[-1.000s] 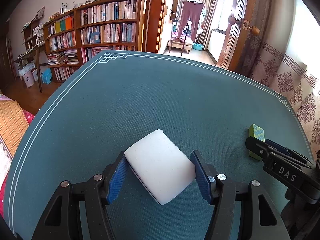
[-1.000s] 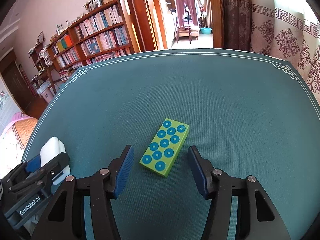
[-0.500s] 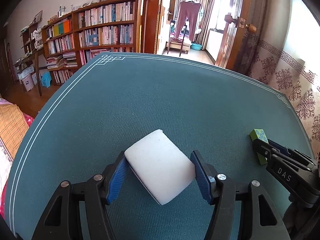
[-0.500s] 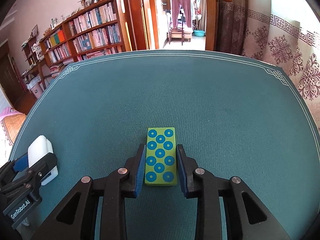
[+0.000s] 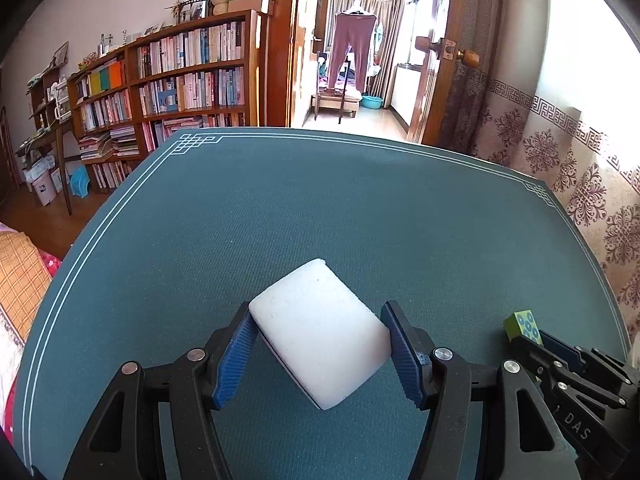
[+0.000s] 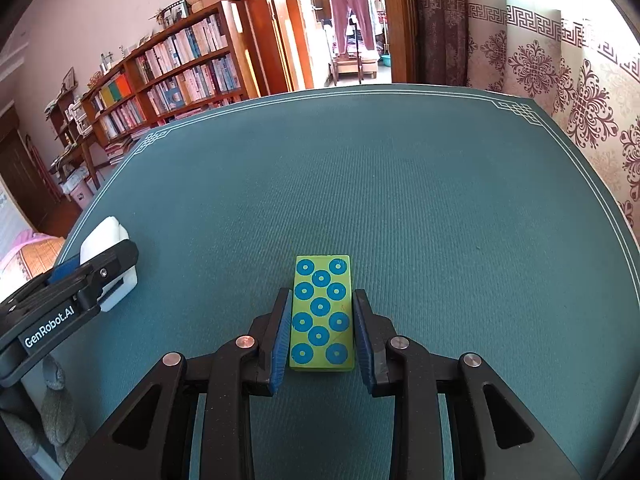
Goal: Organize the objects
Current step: 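Grasp the green dotted block with the right gripper while the left holds the eraser, then carry the green block into the bowl with the right gripper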
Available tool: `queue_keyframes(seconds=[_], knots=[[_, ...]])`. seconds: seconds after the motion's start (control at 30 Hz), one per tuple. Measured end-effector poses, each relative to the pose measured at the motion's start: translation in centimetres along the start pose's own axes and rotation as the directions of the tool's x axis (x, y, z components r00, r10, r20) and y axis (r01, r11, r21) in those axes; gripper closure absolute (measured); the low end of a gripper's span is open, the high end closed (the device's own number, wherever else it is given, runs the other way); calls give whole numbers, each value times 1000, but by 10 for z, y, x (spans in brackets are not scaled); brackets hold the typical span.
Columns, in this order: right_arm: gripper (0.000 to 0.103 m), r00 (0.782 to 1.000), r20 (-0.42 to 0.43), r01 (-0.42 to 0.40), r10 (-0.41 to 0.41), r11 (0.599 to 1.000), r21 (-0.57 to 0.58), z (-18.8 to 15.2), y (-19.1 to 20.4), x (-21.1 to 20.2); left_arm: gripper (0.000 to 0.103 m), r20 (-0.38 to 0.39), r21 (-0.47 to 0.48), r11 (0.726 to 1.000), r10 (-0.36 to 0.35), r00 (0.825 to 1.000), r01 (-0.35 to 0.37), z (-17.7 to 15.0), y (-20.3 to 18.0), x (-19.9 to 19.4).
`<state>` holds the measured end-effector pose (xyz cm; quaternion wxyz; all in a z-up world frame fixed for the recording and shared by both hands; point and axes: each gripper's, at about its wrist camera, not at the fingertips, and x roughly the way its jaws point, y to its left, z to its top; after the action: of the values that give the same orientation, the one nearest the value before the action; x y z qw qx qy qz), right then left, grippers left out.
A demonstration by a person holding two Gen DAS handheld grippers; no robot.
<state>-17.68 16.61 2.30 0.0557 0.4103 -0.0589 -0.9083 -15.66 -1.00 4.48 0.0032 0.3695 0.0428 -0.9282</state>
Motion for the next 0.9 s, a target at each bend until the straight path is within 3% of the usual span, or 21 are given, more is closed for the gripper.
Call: queue_keyframes(seconds=[0.5,0.9], knots=[[73,997,48,-68,66,997,38,-45,-14,-69,37,38,111,992,-65,997,61,-8,-36,-22],[73,992,123,-18,7,996,92,-89,-51,-137,37,16,203,971,-129,992,123,-25,-68,-30]])
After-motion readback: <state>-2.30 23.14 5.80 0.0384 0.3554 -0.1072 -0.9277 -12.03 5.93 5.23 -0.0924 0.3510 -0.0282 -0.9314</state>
